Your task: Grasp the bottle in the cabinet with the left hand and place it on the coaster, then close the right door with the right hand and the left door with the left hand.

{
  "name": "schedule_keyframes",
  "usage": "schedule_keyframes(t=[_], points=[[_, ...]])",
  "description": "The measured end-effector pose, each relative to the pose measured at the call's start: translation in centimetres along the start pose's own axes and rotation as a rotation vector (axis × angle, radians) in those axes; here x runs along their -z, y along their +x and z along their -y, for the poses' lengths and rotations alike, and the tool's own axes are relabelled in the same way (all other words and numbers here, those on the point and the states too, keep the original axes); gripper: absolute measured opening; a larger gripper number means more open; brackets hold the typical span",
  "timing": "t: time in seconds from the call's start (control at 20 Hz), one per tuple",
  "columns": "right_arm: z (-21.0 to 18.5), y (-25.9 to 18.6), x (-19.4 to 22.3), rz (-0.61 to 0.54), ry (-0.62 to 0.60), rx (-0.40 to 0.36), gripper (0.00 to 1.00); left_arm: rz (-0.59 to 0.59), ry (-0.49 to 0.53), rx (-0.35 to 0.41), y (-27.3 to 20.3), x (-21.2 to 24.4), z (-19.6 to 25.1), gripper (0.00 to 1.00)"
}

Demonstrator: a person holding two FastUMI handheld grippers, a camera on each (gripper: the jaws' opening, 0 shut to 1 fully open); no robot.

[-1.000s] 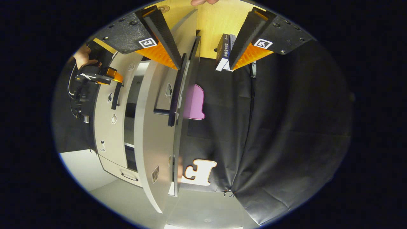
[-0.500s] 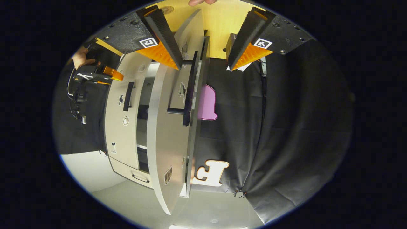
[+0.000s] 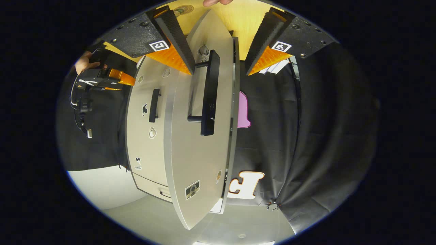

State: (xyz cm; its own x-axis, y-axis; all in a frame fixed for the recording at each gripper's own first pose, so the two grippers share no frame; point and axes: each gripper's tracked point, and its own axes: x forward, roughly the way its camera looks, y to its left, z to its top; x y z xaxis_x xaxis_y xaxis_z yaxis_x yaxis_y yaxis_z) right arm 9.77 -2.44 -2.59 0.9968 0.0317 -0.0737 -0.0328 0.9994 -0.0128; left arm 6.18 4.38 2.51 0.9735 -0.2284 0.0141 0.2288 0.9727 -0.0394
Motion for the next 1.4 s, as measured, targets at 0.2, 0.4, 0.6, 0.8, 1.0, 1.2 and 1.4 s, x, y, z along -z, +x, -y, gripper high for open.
schedule_keyframes(t=[0.2, 0.4, 0.6, 0.8, 1.0, 1.2, 1.4], points=[[1.4, -1.1, 0.3, -0.01, 0.005, 0.007, 1.0, -0.003, 0.021, -0.014, 1.0, 0.6, 0.9, 0.93], [3.0, -1.9, 0.3, -0.015, 0.006, 0.016, 1.0, -0.004, -0.034, 0.007, 2.2, 0.7, 2.2, 0.94], [4.2, -2.2, 0.3, -0.017, 0.022, 0.021, 1.0, -0.003, -0.011, 0.023, 3.4, 0.9, 3.9, 0.93], [5.6, -2.6, 0.2, -0.018, 0.022, 0.031, 1.0, 0.007, 0.003, 0.038, 5.2, 1.2, 5.9, 0.88], [7.5, -2.8, -0.1, -0.016, 0.027, 0.052, 1.0, -0.01, -0.016, 0.044, 8.0, 2.0, 7.8, 0.99], [9.5, -3.2, -0.3, -0.011, 0.032, 0.076, 1.0, -0.024, -0.03, 0.049, 11.0, 2.7, 9.7, 1.0], [10.6, -3.5, 0.0, -0.014, 0.038, 0.087, 1.0, -0.03, -0.02, 0.037, 13.5, 3.0, 10.6, 1.0]])
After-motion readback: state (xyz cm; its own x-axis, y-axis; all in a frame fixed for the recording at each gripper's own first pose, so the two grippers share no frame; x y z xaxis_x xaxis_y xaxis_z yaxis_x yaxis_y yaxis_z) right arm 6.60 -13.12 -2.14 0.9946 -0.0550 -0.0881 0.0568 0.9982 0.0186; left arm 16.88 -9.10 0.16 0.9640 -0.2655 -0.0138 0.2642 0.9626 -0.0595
